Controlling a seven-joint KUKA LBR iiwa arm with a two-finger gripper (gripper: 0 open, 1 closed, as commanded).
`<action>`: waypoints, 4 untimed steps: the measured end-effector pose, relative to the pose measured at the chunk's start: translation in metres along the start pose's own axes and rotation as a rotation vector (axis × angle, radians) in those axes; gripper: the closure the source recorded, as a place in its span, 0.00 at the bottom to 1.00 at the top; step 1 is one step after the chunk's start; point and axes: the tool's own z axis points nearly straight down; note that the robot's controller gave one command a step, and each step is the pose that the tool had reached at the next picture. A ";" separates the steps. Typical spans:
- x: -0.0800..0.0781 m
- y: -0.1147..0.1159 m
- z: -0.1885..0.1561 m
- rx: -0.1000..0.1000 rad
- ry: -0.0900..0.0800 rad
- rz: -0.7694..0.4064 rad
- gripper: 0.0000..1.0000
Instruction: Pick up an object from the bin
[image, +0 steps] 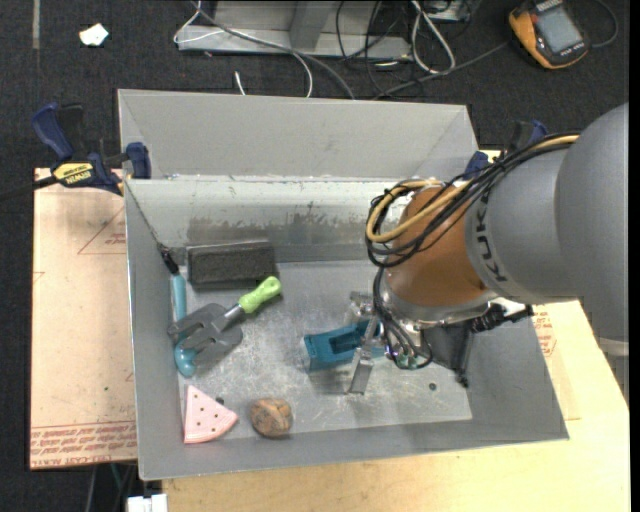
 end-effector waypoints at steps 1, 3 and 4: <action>0.003 0.007 -0.004 -0.001 0.000 -0.004 0.00; 0.009 -0.001 -0.004 -0.001 -0.013 -0.371 0.00; 0.002 -0.011 0.000 -0.002 -0.016 -0.232 1.00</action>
Offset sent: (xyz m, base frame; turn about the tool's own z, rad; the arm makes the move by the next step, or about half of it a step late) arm -0.0256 0.0105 0.0145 -0.4661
